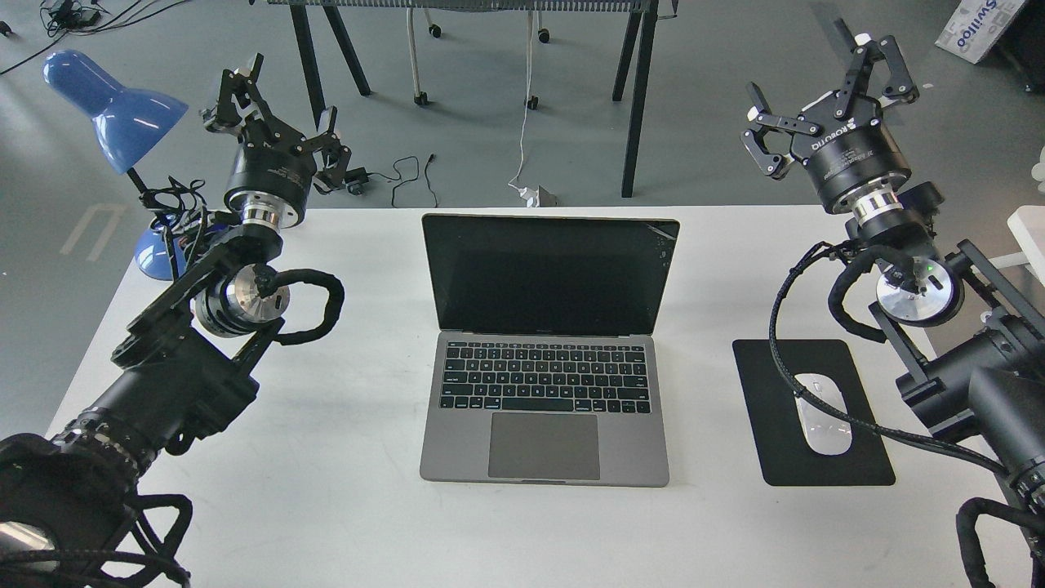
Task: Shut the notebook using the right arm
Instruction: 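Raise the right gripper up and away from the mouse pad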
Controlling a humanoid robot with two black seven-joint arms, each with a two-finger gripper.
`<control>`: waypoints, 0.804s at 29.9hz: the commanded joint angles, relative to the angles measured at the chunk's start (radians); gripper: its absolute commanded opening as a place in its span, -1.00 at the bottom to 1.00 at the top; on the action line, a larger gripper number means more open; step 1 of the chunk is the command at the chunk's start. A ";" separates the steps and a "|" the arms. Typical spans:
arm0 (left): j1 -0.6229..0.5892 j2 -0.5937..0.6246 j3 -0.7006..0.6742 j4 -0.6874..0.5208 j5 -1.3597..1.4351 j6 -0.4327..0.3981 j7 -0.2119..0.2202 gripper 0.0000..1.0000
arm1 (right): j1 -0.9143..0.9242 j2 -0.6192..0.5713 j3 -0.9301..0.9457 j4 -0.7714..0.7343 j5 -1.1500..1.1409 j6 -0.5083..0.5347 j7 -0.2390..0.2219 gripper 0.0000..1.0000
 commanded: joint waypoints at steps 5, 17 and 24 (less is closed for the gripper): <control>0.000 -0.003 0.000 -0.008 0.009 0.032 0.000 1.00 | -0.003 0.002 0.003 0.002 0.000 0.000 0.000 1.00; 0.001 0.000 0.000 -0.008 0.005 0.027 0.000 1.00 | 0.195 -0.116 -0.273 -0.003 -0.043 -0.084 -0.023 1.00; 0.001 0.000 0.000 -0.008 0.003 0.027 0.000 1.00 | 0.403 -0.162 -0.538 -0.014 -0.178 -0.138 -0.023 1.00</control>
